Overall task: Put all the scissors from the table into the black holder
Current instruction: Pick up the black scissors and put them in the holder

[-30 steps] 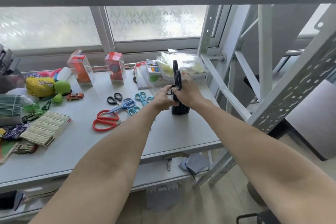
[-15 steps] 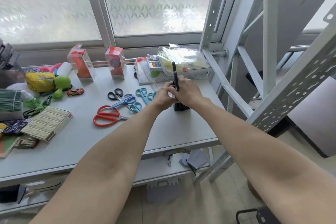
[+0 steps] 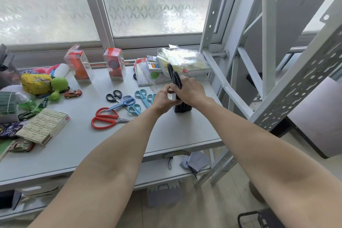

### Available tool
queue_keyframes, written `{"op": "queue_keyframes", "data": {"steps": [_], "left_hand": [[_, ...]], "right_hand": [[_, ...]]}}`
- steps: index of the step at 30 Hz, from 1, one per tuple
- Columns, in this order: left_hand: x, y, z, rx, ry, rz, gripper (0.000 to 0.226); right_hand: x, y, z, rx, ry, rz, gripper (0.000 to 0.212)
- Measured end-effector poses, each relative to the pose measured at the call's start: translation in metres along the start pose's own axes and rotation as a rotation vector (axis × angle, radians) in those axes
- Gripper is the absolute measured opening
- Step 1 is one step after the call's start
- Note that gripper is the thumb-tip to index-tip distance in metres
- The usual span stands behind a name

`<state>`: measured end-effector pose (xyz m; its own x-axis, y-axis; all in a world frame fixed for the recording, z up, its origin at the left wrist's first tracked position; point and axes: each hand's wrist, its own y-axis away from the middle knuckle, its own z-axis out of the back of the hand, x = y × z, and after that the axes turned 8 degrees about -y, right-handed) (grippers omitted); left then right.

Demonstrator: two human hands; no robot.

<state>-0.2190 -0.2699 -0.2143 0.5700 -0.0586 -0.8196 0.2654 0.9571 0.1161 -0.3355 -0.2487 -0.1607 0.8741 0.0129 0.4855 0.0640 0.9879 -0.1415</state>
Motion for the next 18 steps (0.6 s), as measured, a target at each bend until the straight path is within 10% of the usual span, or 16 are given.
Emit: {"op": "queue_keyframes", "data": {"steps": [18], "left_hand": [[0.008, 0.001, -0.003, -0.008, 0.084, 0.024, 0.069]], "right_hand": [[0.011, 0.022, 0.01, -0.081, -0.169, 0.031, 0.092]]}}
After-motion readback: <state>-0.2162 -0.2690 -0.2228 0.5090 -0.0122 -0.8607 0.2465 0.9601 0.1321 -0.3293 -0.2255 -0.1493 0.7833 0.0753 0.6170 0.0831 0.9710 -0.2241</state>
